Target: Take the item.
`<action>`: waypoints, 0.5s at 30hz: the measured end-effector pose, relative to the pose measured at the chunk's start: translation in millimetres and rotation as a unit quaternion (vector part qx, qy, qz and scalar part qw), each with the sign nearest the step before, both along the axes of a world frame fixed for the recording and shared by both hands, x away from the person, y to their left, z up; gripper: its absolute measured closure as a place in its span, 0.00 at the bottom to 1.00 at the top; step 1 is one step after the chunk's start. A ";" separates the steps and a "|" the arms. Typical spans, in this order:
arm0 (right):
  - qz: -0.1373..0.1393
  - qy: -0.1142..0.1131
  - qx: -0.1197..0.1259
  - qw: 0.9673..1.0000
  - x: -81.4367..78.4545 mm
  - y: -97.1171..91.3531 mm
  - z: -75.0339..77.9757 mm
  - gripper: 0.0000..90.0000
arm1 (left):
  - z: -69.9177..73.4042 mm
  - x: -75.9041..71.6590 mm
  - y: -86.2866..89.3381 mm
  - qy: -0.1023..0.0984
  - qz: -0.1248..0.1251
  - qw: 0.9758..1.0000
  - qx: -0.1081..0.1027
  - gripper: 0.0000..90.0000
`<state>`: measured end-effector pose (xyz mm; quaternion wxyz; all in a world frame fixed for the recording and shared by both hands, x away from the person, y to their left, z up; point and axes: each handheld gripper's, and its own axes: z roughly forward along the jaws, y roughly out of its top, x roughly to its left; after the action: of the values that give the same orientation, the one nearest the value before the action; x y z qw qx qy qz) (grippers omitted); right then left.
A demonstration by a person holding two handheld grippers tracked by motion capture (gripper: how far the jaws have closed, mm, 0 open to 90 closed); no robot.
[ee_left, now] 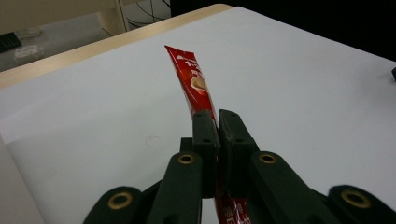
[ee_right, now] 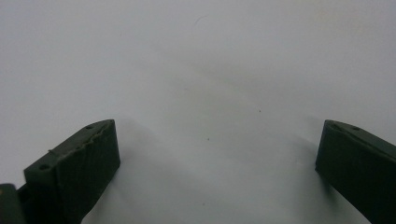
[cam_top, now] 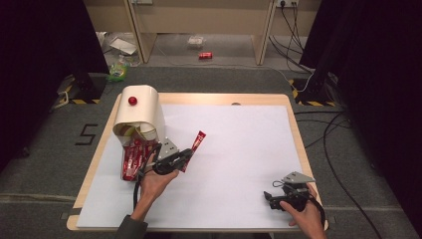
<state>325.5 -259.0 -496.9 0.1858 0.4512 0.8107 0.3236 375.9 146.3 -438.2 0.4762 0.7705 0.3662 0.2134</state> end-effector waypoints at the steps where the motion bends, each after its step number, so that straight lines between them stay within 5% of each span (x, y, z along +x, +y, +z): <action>1: 0.000 0.000 0.001 1.000 0.0 0.0 0.0 0.00 | -1.7 1.1 -1.9 0.001 0.000 1.000 0.000 0.95; 15: 0.001 -0.001 0.000 1.000 0.0 0.0 0.0 0.00 | -23.8 15.0 -32.2 0.027 -0.004 0.999 0.029 0.95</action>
<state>325.5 -259.1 -496.9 0.1861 0.4503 0.8110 0.3239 390.9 114.1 -461.9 0.4442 0.7909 0.3697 0.2011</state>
